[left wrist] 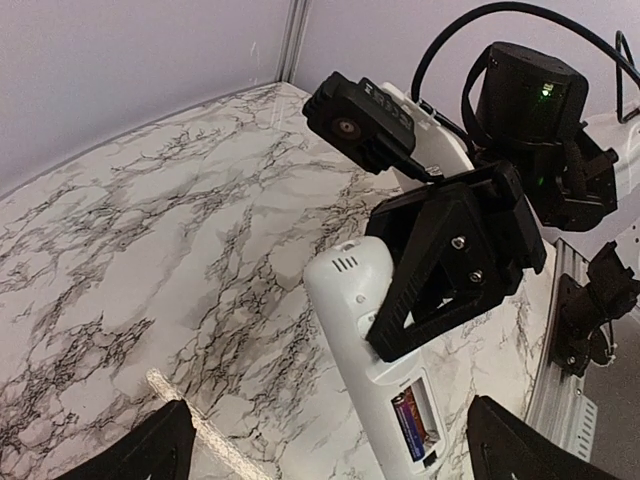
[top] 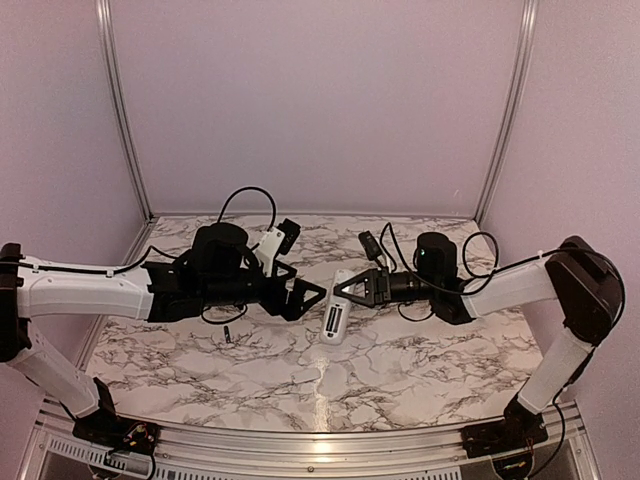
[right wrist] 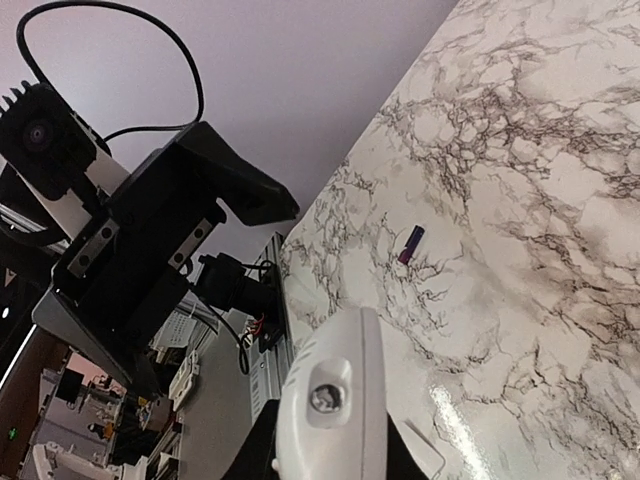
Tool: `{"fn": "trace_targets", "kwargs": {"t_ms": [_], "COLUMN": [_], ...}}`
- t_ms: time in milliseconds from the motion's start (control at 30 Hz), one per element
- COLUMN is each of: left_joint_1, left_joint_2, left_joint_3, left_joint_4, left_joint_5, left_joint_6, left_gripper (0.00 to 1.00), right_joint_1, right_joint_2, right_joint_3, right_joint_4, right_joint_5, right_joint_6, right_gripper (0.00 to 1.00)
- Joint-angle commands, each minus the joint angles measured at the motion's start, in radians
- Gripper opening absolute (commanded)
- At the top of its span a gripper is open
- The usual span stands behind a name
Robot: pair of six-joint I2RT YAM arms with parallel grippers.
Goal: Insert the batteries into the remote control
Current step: Adjust the battery in the battery compartment.
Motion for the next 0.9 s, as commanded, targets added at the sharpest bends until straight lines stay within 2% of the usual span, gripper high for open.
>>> {"fn": "trace_targets", "kwargs": {"t_ms": [0, 100, 200, 300, 733, 867], "left_joint_1": [-0.009, -0.01, -0.01, -0.008, 0.0, 0.006], "left_joint_2": [0.031, 0.055, 0.088, 0.118, 0.196, 0.212], "left_joint_3": [-0.008, -0.002, 0.008, 0.023, 0.09, 0.099], "left_joint_4": [0.008, 0.004, 0.006, 0.0, -0.023, -0.038], "left_joint_5": [0.135, 0.157, 0.19, 0.204, 0.236, 0.233], "left_joint_6": [-0.064, -0.071, -0.096, -0.114, -0.126, -0.13], "left_gripper": [0.99, 0.92, 0.79, 0.71, 0.5, 0.4], "right_joint_1": [-0.007, -0.006, -0.004, 0.001, 0.024, 0.024], "right_joint_2": [-0.027, -0.03, -0.036, -0.042, -0.05, -0.056], "right_joint_3": [0.057, 0.063, 0.067, 0.071, 0.081, 0.078], "right_joint_4": [-0.078, -0.057, -0.053, -0.048, -0.035, -0.031], "right_joint_5": [0.045, 0.044, 0.046, 0.046, 0.03, 0.027], "right_joint_6": [-0.068, -0.053, -0.048, -0.046, -0.046, -0.045], "right_gripper": [0.0, 0.0, 0.0, 0.0, 0.0, 0.0]}}
